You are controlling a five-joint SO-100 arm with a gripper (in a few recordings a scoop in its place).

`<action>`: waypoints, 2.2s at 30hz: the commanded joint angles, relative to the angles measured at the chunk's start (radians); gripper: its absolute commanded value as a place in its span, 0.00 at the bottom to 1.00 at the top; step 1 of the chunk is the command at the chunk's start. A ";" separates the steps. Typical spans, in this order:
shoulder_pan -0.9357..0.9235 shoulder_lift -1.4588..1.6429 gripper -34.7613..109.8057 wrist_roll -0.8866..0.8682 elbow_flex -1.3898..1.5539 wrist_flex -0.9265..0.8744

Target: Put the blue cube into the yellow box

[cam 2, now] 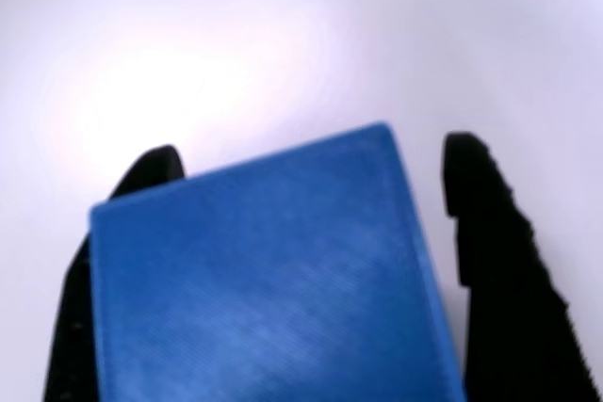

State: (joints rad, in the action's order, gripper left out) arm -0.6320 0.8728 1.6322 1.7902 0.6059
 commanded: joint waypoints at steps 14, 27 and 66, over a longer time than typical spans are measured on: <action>-0.147 0.637 0.37 -0.077 -0.005 -0.245; -0.549 0.884 0.37 -0.132 0.046 -0.483; -0.966 1.632 0.38 -0.140 0.936 -0.770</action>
State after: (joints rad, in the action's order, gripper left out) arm -1.5677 2.3884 1.4788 2.7259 -0.1626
